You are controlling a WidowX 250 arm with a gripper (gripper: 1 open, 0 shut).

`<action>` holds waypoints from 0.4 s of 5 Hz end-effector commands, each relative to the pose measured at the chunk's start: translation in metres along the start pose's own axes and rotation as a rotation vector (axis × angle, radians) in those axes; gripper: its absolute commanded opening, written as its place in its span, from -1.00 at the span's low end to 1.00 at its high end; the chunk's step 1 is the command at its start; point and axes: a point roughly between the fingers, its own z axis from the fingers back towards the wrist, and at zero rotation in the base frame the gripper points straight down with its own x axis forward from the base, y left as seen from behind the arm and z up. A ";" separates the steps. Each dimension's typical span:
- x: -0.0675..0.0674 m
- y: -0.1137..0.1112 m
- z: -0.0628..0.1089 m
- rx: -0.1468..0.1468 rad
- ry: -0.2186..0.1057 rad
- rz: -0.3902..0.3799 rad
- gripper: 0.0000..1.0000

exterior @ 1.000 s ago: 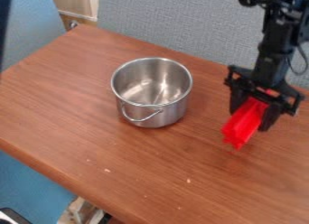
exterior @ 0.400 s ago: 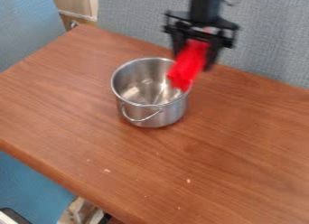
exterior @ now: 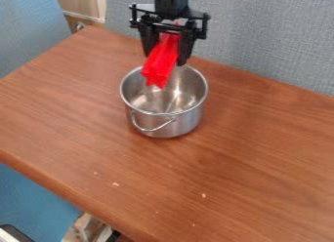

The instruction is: Put the red object in the metal pot

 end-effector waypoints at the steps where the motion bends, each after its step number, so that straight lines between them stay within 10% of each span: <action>1: 0.000 0.006 0.026 0.006 -0.094 0.020 -1.00; 2: 0.000 0.007 0.021 0.012 -0.092 0.035 -1.00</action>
